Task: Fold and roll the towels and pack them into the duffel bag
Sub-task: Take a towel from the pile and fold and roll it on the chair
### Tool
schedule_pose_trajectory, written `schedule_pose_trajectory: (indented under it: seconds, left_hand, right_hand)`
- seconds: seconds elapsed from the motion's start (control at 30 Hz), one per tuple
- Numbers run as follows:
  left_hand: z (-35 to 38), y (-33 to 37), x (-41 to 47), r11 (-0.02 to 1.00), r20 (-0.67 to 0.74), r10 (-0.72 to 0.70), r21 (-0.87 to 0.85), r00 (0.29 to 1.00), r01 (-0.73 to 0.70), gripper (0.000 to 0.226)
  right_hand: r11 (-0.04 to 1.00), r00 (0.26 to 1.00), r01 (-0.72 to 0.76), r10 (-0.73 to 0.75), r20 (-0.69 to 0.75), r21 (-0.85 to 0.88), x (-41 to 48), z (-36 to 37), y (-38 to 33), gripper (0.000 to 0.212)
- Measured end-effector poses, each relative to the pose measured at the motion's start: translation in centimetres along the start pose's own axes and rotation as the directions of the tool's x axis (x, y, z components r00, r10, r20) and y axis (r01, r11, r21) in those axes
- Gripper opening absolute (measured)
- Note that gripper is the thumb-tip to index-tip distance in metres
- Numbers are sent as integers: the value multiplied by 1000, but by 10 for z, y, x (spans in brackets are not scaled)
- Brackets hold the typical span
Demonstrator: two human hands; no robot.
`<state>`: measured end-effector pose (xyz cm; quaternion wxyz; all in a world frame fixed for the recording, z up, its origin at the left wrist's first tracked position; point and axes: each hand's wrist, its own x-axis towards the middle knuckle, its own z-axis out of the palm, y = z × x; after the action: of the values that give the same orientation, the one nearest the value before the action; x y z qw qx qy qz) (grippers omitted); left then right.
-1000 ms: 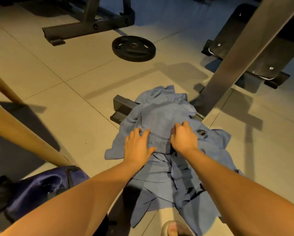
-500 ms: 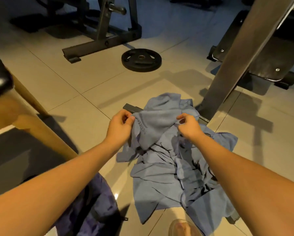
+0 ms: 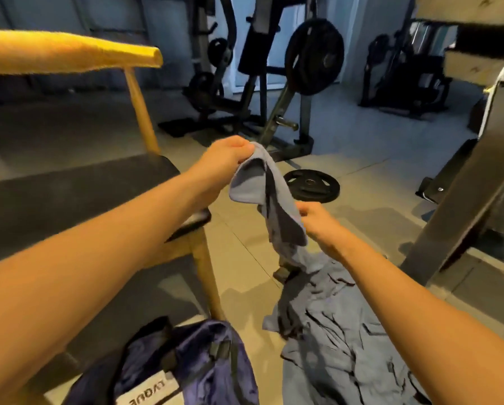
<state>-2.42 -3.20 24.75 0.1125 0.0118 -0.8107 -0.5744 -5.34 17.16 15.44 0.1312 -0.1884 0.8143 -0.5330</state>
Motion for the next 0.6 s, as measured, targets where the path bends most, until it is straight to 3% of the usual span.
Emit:
schedule_pose_trajectory:
  seconds: [0.07,0.23,0.37,0.47,0.6]
  left_hand:
    - [-36,15,-5,999,-55,-7,44,998,9,19]
    - [-128,29,-32,995,-210,-50,75,976,67,5]
    - [-183,21,-60,980,-263,-152,84,953,179,6]
    - [-215,25,-89,965,-229,52,263,972,10,20]
    - [-247,45,-131,906,-68,342,290,937,-309,25]
  right_hand:
    - [1000,1000,10,-10,22,13,-4,10,-29,33]
    - [986,994,38,-54,99,161,-4,25,-106,19]
    - [983,990,108,-120,73,150,6,49,-171,25]
    - [981,982,163,-171,81,104,15,74,-222,26]
    - [980,971,197,-200,135,35,26,115,-285,24]
